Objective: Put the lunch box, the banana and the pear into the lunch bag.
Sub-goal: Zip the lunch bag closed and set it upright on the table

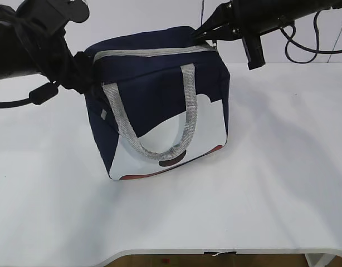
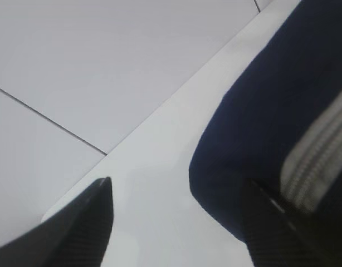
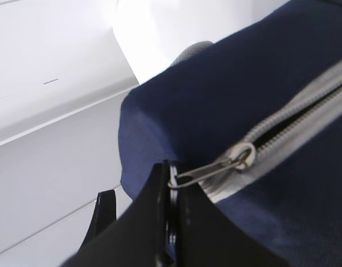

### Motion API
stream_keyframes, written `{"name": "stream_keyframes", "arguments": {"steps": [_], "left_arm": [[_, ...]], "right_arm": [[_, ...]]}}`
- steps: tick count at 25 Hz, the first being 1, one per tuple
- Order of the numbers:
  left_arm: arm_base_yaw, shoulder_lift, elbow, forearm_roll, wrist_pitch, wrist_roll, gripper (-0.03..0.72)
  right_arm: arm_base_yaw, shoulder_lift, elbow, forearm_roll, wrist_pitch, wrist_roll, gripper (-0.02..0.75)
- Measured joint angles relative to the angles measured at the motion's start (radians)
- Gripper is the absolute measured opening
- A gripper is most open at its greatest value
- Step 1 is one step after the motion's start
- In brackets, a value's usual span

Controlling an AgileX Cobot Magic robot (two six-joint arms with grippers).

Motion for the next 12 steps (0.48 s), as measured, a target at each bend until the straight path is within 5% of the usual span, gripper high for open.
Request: {"name": "stream_keyframes", "arguments": {"steps": [12], "left_arm": [[0.000,-0.116,0.000,-0.114,0.087,0.098,0.540]], "right_arm": [[0.000,0.000,0.002,0.027,-0.036,-0.004,0.006]]}}
